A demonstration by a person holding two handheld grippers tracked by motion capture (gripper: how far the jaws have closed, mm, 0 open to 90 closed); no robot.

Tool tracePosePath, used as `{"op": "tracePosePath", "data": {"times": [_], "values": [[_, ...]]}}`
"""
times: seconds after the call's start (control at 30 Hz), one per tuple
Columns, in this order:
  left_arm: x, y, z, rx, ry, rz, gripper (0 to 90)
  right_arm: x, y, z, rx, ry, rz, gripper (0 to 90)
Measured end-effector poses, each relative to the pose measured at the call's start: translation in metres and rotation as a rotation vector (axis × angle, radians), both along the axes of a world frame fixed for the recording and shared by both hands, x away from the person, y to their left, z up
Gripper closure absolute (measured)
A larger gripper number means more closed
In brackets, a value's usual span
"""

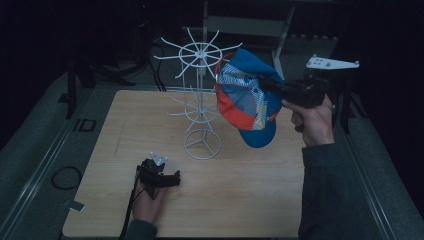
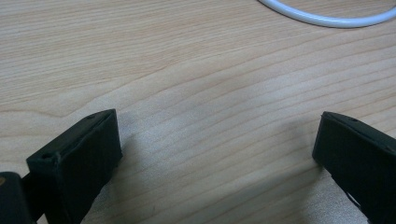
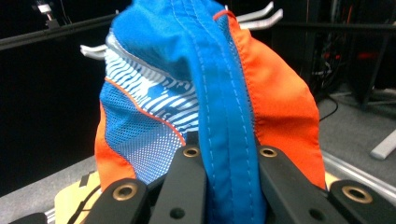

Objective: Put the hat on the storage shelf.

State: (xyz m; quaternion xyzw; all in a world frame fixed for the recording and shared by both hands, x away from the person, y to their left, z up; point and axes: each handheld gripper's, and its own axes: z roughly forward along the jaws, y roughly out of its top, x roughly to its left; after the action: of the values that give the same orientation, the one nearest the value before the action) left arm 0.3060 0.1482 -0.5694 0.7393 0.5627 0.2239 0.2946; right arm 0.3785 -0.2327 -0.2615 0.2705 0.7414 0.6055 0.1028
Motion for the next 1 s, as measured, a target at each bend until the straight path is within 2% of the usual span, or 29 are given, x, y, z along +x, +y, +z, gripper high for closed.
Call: {"op": "tracePosePath", "data": {"times": [0.23, 0.47, 0.6, 0.7, 0.87, 0.93, 1.0], "values": [[0.000, 0.000, 0.000, 0.002, 0.003, -0.003, 1.4, 0.006, 0.007, -0.015, -0.009, 0.036, 0.016, 88.0], [0.000, 0.000, 0.000, -0.001, 0.001, 0.002, 1.4, 0.007, 0.016, -0.024, -0.061, 0.044, 0.012, 87.6], [0.000, 0.000, 0.000, 0.002, 0.005, -0.002, 1.4, 0.006, 0.019, -0.027, -0.103, 0.040, 0.018, 81.8], [0.000, 0.000, 0.000, -0.001, 0.004, 0.002, 1.4, 0.004, 0.023, -0.031, -0.157, 0.033, 0.006, 69.3], [0.000, 0.000, 0.000, -0.001, 0.004, 0.001, 1.4, -0.001, 0.025, -0.036, -0.233, 0.026, -0.018, 35.5], [0.000, 0.000, 0.000, -0.002, 0.005, 0.001, 1.4, -0.004, 0.025, -0.038, -0.265, 0.008, -0.043, 23.2], [0.000, 0.000, 0.000, 0.000, 0.007, -0.002, 1.4, -0.006, 0.023, -0.041, -0.288, 0.001, -0.078, 15.6]]}}
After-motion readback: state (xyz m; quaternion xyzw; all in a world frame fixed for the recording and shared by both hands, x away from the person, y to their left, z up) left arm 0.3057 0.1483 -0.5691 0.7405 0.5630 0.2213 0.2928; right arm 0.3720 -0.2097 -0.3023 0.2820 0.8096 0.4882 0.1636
